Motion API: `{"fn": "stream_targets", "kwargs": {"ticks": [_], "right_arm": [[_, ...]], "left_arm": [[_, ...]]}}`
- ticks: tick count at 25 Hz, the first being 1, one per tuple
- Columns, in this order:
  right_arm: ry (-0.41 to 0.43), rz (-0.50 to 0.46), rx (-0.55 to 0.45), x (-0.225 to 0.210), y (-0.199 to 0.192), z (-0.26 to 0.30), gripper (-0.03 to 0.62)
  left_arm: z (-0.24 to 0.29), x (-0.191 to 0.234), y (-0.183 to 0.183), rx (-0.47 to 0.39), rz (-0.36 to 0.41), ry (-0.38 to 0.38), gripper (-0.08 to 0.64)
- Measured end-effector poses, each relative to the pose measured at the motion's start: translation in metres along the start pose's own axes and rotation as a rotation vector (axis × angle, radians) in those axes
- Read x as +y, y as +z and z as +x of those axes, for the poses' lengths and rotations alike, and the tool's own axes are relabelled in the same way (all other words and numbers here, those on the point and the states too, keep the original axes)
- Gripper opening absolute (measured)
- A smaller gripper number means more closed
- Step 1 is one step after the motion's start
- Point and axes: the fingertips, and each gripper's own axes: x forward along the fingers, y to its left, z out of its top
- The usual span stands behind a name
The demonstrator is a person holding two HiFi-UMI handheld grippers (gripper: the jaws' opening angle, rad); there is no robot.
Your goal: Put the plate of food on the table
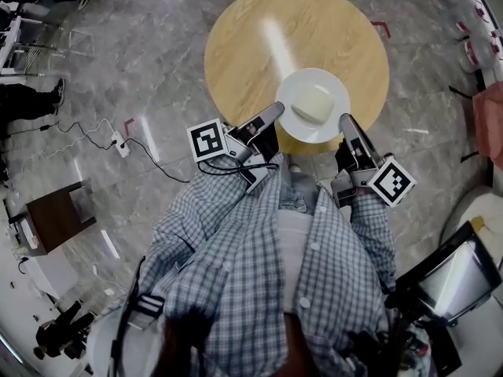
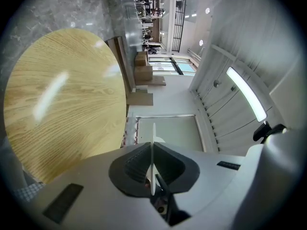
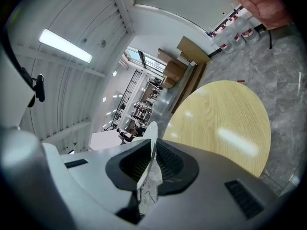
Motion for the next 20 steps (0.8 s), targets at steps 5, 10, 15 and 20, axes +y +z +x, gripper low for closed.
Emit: {"fn": "stream_targets", "kwargs": {"ticks": [5, 10, 15, 20], "right_arm": [[-0.011, -0.014, 0.02, -0.005, -0.003, 0.007, 0.034], [-0.005, -0.01, 0.044, -0.012, -0.008, 0.01, 0.034], [-0.036, -0.014, 0.06, -0.011, -0.016, 0.049, 0.034], [-0.058, 0.008, 0.068, -0.02, -0.021, 0.068, 0.034]], "left_arm": [[-0.002, 0.007, 0.004, -0.002, 0.002, 0.009, 0.021], [-0.004, 0.015, 0.004, -0.003, -0.007, 0.011, 0.021], [-0.011, 0.027, 0.04, 0.015, -0.016, 0.028, 0.021], [-0.01, 0.04, 0.058, 0.011, -0.028, 0.039, 0.021]]}}
